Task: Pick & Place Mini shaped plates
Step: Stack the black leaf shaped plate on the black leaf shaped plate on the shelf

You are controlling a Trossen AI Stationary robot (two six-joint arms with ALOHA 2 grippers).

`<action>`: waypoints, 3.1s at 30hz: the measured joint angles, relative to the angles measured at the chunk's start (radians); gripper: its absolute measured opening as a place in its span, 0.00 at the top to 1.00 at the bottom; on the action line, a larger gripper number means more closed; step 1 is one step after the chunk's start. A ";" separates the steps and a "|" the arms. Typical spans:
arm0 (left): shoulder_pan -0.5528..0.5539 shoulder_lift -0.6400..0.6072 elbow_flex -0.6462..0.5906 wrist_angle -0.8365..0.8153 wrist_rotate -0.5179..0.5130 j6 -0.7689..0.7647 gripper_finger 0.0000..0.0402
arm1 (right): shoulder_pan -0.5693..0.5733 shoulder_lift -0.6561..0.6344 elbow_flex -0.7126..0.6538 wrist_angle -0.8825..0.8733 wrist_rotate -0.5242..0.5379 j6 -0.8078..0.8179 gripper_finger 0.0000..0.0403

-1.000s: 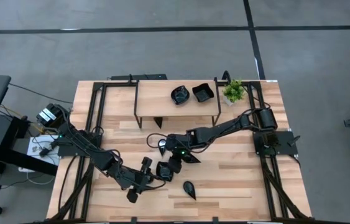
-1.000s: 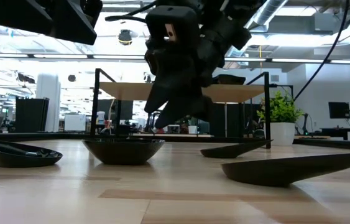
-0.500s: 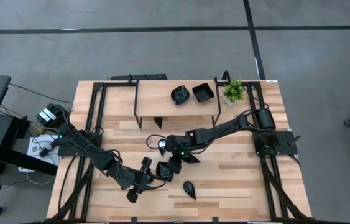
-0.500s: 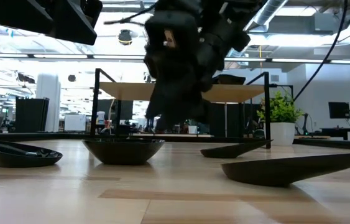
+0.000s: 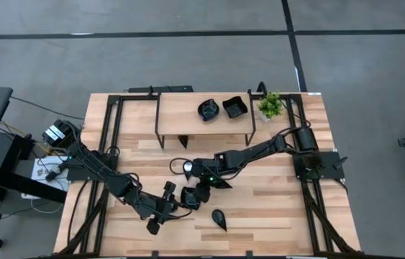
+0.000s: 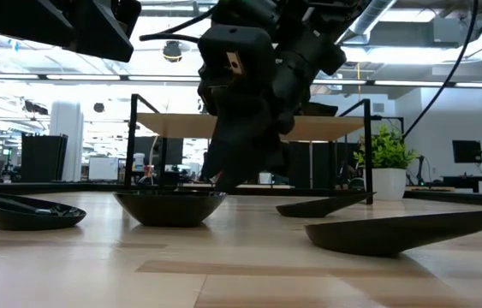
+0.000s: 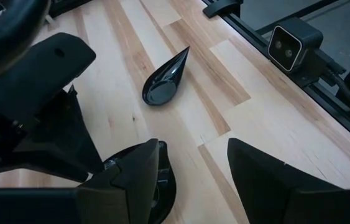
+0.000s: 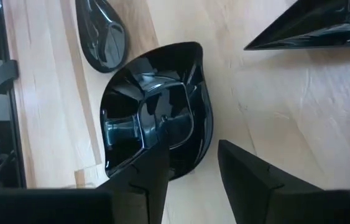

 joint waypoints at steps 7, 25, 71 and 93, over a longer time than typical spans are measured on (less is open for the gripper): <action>0.000 0.000 0.000 0.000 0.000 0.000 0.51 | 0.006 0.000 0.000 -0.003 0.029 -0.009 0.67; 0.006 0.000 0.000 0.000 -0.014 -0.142 0.51 | 0.006 0.000 0.000 -0.008 0.058 -0.026 0.67; 0.000 -1.341 -0.664 -0.338 -0.088 -0.420 0.51 | 0.033 -0.001 0.000 -0.001 0.044 -0.004 0.67; 0.020 -1.282 -0.665 -0.252 -0.357 -0.691 0.51 | 0.032 -0.001 0.000 0.000 0.056 0.030 0.67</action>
